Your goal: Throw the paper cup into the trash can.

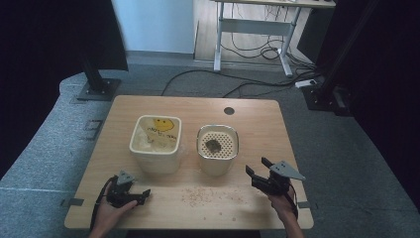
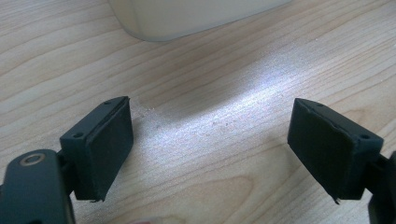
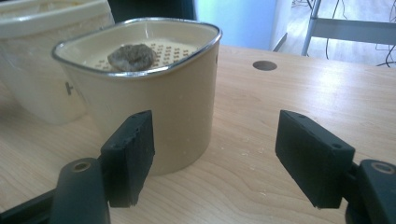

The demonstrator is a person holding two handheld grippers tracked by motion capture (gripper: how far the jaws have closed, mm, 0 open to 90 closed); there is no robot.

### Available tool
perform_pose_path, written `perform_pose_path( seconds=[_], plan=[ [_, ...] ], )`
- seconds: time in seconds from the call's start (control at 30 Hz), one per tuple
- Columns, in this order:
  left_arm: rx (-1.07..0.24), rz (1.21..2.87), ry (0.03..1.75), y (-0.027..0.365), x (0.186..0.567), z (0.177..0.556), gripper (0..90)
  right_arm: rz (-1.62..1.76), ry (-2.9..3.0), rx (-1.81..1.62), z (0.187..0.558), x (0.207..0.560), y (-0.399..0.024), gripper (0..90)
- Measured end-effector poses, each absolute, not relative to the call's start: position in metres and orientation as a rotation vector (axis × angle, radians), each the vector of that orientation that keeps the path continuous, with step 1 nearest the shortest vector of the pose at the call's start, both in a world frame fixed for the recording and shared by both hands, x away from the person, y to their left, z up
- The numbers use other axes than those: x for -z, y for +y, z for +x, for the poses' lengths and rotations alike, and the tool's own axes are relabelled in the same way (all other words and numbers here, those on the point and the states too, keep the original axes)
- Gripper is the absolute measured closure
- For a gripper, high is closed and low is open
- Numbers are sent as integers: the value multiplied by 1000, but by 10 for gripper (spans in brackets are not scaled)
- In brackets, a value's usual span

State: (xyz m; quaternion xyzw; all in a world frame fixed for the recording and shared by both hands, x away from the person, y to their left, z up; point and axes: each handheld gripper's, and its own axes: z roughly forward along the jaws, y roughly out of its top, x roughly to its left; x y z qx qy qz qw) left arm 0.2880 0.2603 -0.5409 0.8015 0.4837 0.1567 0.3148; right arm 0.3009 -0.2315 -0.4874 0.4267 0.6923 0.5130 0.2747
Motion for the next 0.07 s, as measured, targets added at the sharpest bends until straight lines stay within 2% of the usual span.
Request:
perform_pose_path(
  seconds=[0.07],
  plan=[
    [-418,2116,1273,260,541,289,143,1144,1874,-1357,302,490,-230,283]
  ],
)
